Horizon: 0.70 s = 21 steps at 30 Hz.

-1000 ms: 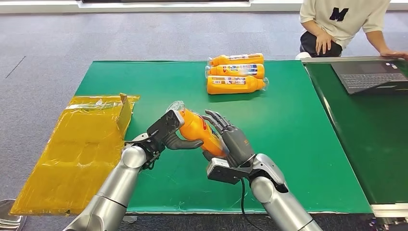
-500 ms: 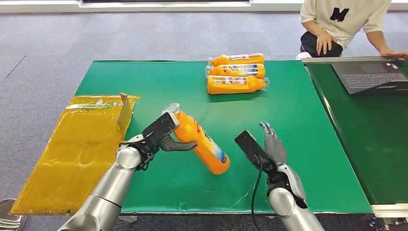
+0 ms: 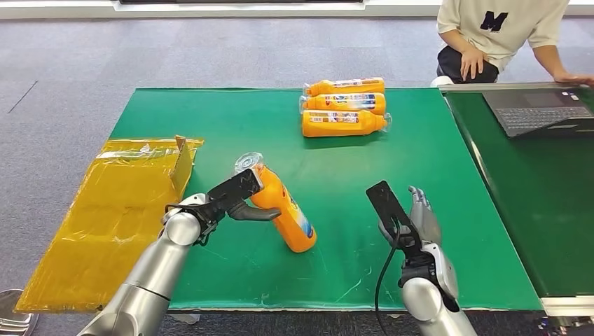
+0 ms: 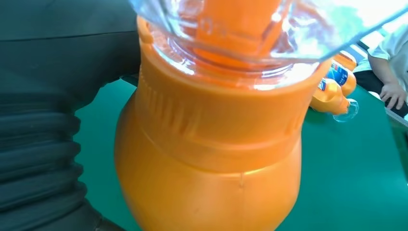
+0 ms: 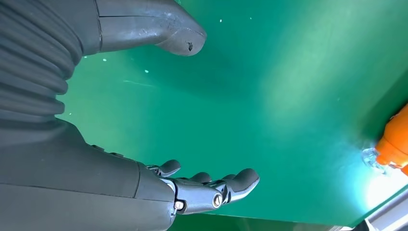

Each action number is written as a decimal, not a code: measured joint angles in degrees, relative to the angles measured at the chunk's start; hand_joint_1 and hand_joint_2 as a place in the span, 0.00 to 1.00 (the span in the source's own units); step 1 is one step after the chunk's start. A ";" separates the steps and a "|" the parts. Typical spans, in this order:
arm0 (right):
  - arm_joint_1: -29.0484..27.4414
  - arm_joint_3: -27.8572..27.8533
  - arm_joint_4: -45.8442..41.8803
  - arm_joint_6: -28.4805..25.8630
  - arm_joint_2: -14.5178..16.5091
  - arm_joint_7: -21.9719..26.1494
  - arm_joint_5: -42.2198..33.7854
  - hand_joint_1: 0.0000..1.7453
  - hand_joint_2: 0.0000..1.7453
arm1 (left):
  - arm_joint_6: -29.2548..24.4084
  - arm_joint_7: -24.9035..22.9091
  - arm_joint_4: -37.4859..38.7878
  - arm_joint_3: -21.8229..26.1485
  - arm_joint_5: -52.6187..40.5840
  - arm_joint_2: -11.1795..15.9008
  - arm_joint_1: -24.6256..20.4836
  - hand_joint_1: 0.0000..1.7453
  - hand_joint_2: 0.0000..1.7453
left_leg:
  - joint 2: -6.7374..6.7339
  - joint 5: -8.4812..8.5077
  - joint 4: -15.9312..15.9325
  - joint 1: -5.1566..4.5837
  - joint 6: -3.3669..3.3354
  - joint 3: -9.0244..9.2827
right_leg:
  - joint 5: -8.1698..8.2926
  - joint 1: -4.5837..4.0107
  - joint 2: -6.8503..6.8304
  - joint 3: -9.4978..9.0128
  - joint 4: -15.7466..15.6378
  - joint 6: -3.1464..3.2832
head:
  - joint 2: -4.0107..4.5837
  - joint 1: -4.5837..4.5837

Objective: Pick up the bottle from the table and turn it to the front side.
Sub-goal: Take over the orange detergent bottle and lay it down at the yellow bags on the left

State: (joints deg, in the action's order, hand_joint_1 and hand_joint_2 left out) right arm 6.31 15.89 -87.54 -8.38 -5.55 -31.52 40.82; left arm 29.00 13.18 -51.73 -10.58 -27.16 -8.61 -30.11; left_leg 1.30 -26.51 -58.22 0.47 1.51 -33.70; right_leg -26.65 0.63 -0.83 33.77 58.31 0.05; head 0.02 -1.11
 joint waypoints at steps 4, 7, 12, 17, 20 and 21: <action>-1.07 -0.71 -1.10 0.01 0.26 0.00 0.38 0.00 1.00 | 0.00 -3.17 -2.48 -0.55 -11.46 0.79 -0.81 1.00 1.00 | 0.04 0.00 0.00 0.00 0.00 0.06 | 0.00 -0.01 -0.04 -0.10 0.00 0.00 | 0.00 0.00; -2.03 -1.42 -1.73 0.03 0.53 0.00 0.44 0.00 1.00 | 0.00 -7.97 -6.68 -1.81 -27.67 2.33 -2.18 1.00 1.00 | -0.05 -0.03 0.04 0.01 0.00 0.24 | -0.01 -0.01 0.04 -0.26 0.00 0.00 | 0.00 0.00; -3.26 -2.45 -1.84 -0.01 0.58 0.00 -0.98 0.00 1.00 | 5.30 -13.63 -14.85 -4.67 -49.17 7.13 -2.41 1.00 1.00 | -0.26 0.00 0.05 0.09 0.04 0.41 | 0.01 -0.04 0.22 -0.28 0.00 0.02 | 0.00 0.00; -4.47 -2.72 -1.81 -0.53 0.55 0.00 -1.48 0.00 1.00 | 14.30 -17.02 -20.18 -9.48 -57.58 12.56 -1.46 1.00 1.00 | -0.39 0.05 0.05 0.10 0.08 0.45 | 0.04 -0.10 0.36 -0.29 0.01 0.06 | 0.00 0.00; -5.54 -2.82 -1.83 -0.93 0.55 0.00 -1.02 0.00 1.00 | 14.86 -22.13 -22.27 -15.19 -57.74 16.64 -1.13 1.00 1.00 | -0.81 -0.05 0.05 0.09 0.09 0.54 | 0.09 -0.09 0.80 -0.22 0.01 0.09 | 0.00 0.00; -5.92 -2.87 -1.89 -1.02 0.55 0.00 -0.85 0.00 1.00 | 14.86 -23.48 -22.86 -17.43 -57.76 17.94 -1.14 1.00 1.00 | -0.93 -0.08 0.05 0.08 0.09 0.59 | 0.10 -0.08 0.92 -0.22 0.01 0.09 | 0.00 0.00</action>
State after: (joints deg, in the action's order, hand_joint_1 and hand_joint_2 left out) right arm 0.39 13.02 -89.42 -9.40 -5.01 -31.52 39.97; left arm 43.87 -10.30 -74.59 -28.01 -84.91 9.33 -31.25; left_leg 0.37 -26.60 -58.17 0.56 1.60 -33.11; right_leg -26.55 0.55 0.09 33.56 58.32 0.14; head 0.02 -1.11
